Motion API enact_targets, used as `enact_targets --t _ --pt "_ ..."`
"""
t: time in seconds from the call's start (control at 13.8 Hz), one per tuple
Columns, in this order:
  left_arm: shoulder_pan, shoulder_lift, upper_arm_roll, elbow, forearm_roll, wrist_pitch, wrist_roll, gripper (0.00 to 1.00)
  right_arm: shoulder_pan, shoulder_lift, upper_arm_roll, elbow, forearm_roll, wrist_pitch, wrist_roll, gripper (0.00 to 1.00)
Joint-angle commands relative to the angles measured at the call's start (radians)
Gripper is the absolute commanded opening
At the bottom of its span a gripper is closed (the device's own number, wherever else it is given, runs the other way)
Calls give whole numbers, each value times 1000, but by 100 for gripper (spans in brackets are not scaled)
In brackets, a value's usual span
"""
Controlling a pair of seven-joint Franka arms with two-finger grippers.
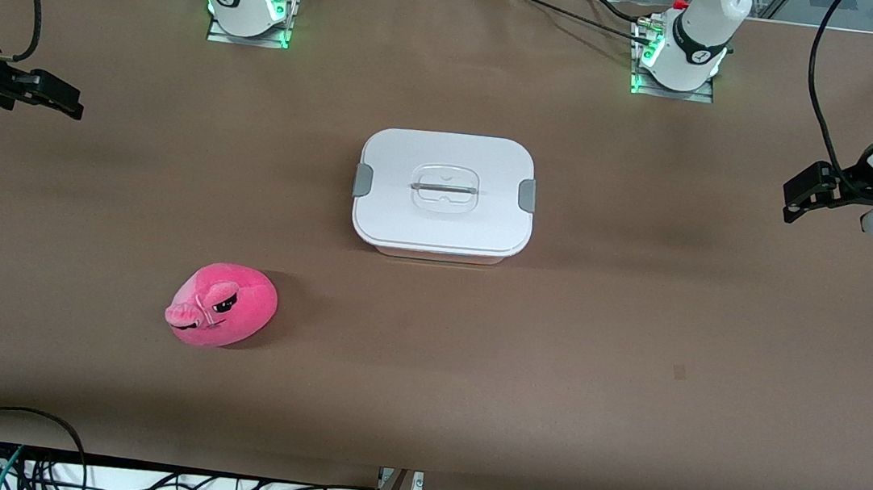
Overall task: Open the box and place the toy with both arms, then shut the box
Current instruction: 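Reach the left gripper to the box lid handle while the right gripper reaches the toy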
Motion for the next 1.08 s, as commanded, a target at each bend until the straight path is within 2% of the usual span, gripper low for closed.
enact_targets --t 0.0,0.87,1.01 --pt "3 11 1 27 -24 -14 9 100 -7 14 10 26 8 -8 11 100" --pt "-3 11 1 22 -24 -19 5 100 -10 22 10 26 7 -4 12 100" --pt "-5 17 -2 15 -34 -71 8 100 -10 28 10 26 8 2 12 100"
